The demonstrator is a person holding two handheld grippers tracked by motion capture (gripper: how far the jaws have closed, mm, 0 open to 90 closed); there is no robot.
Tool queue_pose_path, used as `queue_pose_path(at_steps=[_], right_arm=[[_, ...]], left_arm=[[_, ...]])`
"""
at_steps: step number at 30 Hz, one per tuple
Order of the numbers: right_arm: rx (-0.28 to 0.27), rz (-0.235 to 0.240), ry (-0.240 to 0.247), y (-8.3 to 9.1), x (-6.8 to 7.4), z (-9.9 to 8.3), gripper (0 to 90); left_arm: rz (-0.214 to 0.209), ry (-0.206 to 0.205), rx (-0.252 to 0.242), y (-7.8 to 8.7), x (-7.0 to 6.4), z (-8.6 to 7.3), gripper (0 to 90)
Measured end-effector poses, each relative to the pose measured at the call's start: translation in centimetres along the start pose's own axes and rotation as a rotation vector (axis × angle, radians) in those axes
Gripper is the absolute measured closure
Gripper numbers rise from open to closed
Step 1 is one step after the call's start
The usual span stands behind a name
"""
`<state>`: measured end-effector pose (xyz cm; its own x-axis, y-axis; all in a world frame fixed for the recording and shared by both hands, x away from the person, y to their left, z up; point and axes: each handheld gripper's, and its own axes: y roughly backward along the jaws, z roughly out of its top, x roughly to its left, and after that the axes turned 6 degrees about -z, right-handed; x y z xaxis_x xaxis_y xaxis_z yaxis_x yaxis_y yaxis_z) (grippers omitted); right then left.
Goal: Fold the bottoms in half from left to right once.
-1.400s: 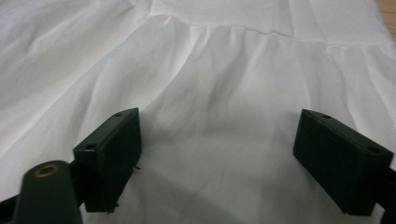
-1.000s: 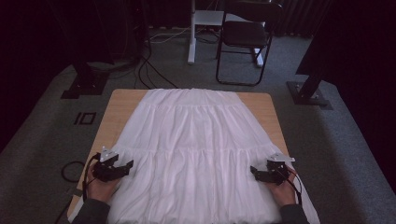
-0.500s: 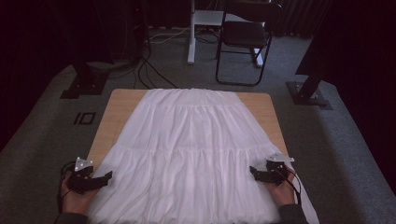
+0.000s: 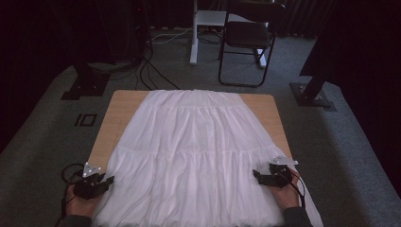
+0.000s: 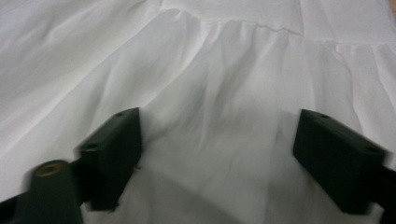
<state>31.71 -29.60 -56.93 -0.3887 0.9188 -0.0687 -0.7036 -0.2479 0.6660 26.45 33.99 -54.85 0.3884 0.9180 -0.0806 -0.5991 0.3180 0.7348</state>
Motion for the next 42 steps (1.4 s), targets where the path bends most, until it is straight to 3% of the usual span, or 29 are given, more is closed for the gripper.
queue_pose_path(at_steps=[1, 2, 3, 5, 8, 10, 12, 14, 16, 18, 22, 24, 25, 27, 28, 29, 32, 39, 40, 42], right_arm=[[0.002, -0.007, 0.015, 0.5, -0.1, 0.2, 30.2], [-0.033, -0.099, 0.03, 2.0, -0.7, 0.6, 32.8], [-0.033, -0.099, 0.03, 2.0, -0.7, 0.6, 32.8], [-0.051, -0.164, -0.013, 3.4, -2.4, 0.7, 30.0], [-0.001, -0.221, -0.091, 4.0, -5.4, 0.0, 23.4], [0.055, -0.252, -0.096, 3.7, -6.4, -0.8, 20.8], [0.092, -0.242, -0.096, 3.3, -7.0, -1.8, 20.5], [0.097, -0.203, -0.104, 3.1, -7.1, -2.5, 22.0], [0.095, -0.155, -0.139, 3.2, -7.3, -2.7, 26.7], [0.093, -0.133, -0.139, 3.2, -7.4, -2.7, 33.4], [0.092, -0.113, -0.122, 3.5, -6.7, -2.5, 50.5], [0.092, -0.084, -0.098, 3.6, -6.2, -2.3, 79.5], [0.092, -0.084, -0.098, 3.6, -6.2, -2.3, 79.5], [0.103, -0.093, -0.085, 3.6, -5.8, -2.2, 88.0], [0.103, -0.093, -0.085, 3.6, -5.8, -2.2, 88.0], [0.107, -0.098, -0.085, 3.6, -5.8, -2.1, 88.2], [0.101, -0.087, -0.12, 3.6, -6.1, -2.2, 88.1], [0.082, -0.076, -0.113, 3.5, -5.9, -2.3, 83.5], [0.082, -0.073, -0.112, 3.5, -5.9, -2.3, 83.2], [0.081, -0.069, -0.116, 3.5, -5.9, -2.3, 83.2]], left_arm=[[-0.008, -0.006, 0.004, 0.0, 0.0, 0.0, 78.2], [0.0, -0.019, 0.007, 0.0, 0.0, 0.1, 85.7], [0.011, -0.028, 0.011, 0.0, -0.1, 0.1, 85.7], [0.037, -0.049, 0.022, 0.0, 0.1, 0.3, 87.0], [0.071, -0.044, 0.023, 0.3, 1.1, 0.4, 87.4], [0.111, -0.039, 0.022, 0.7, 1.8, 0.4, 87.5], [0.163, -0.033, 0.018, 1.0, 2.6, 0.5, 87.6], [0.208, -0.027, 0.017, 1.4, 3.7, 0.7, 87.6], [0.259, -0.022, 0.025, 1.6, 5.0, 1.0, 87.8], [0.288, -0.003, 0.026, 1.8, 6.2, 1.1, 87.9], [0.367, 0.044, 0.038, 2.2, 8.9, 1.3, 88.1], [0.411, 0.061, 0.043, 2.3, 9.9, 1.3, 88.3], [0.446, 0.078, 0.046, 2.5, 10.5, 1.3, 88.3], [0.496, 0.12, 0.039, 2.8, 11.5, 1.3, 88.4], [0.496, 0.12, 0.039, 2.8, 11.5, 1.3, 88.3], [0.535, 0.151, 0.041, 3.2, 12.3, 1.5, 88.3], [0.511, 0.147, -0.002, 3.7, 11.4, 2.2, 88.3], [0.217, 0.071, -0.187, 6.0, 5.9, 4.9, 87.8], [0.166, 0.047, -0.214, 6.6, 4.7, 5.6, 87.8], [0.108, -0.009, -0.241, 7.3, 2.8, 6.9, 87.7]])
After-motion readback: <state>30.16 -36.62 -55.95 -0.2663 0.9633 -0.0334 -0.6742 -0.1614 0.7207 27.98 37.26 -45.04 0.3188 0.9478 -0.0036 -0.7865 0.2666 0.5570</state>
